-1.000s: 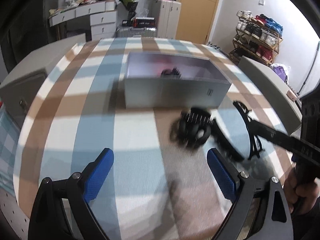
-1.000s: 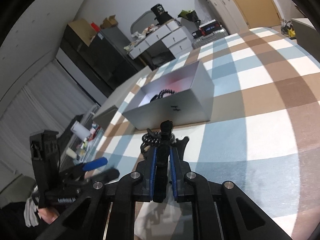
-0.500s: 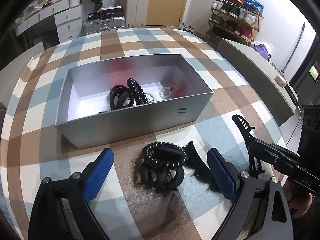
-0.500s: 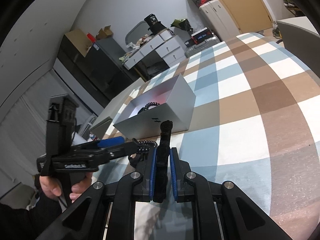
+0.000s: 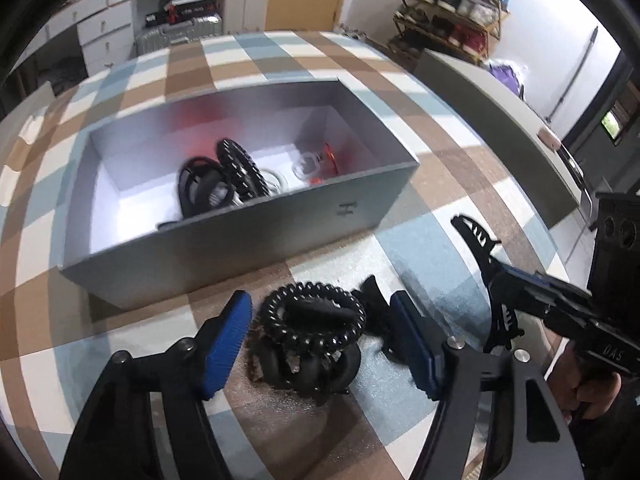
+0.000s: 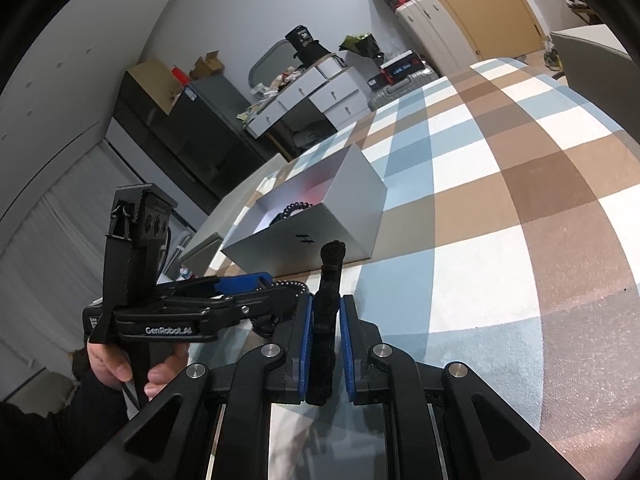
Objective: Organize jewelry
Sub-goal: 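Grasp the black coiled hair tie with the left tool while the right tool holds the clip, then carry clip and hair tie into the grey box and open both tools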
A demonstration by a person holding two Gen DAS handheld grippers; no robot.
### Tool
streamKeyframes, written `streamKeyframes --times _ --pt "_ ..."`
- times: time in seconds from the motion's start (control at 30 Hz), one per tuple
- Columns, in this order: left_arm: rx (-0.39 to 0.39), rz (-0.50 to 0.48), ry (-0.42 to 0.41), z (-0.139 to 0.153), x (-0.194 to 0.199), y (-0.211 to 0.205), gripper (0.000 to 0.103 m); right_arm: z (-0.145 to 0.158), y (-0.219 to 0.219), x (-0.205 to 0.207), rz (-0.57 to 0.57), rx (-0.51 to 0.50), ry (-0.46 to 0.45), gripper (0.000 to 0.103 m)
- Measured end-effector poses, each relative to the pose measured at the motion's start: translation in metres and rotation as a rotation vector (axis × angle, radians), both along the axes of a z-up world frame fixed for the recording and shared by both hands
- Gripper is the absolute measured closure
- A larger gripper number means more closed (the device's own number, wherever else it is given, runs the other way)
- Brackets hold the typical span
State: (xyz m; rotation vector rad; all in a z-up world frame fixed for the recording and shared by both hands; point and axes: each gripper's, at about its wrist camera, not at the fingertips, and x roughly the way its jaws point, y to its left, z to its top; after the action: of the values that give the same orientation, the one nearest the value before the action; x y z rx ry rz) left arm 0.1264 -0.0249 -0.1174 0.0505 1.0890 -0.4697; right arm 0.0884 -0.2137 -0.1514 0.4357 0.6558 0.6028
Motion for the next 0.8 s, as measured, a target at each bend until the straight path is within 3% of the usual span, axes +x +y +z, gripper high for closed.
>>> streamKeyframes --times 0.1,0.3,0.8 --pt "0.014 -0.014 0.012 -0.002 0.001 -0.002 0.058 0.0 -0.001 -0.001 -0.003 -0.002 -0.002 0.09" --pt "0.027 -0.024 -0.028 0.004 -0.003 -0.004 0.063 0.001 -0.002 -0.002 -0.009 -0.004 -0.005 0.09" --pt "0.031 -0.039 -0.193 0.043 -0.03 -0.008 0.064 0.008 0.005 -0.006 0.0 -0.024 -0.018 0.09"
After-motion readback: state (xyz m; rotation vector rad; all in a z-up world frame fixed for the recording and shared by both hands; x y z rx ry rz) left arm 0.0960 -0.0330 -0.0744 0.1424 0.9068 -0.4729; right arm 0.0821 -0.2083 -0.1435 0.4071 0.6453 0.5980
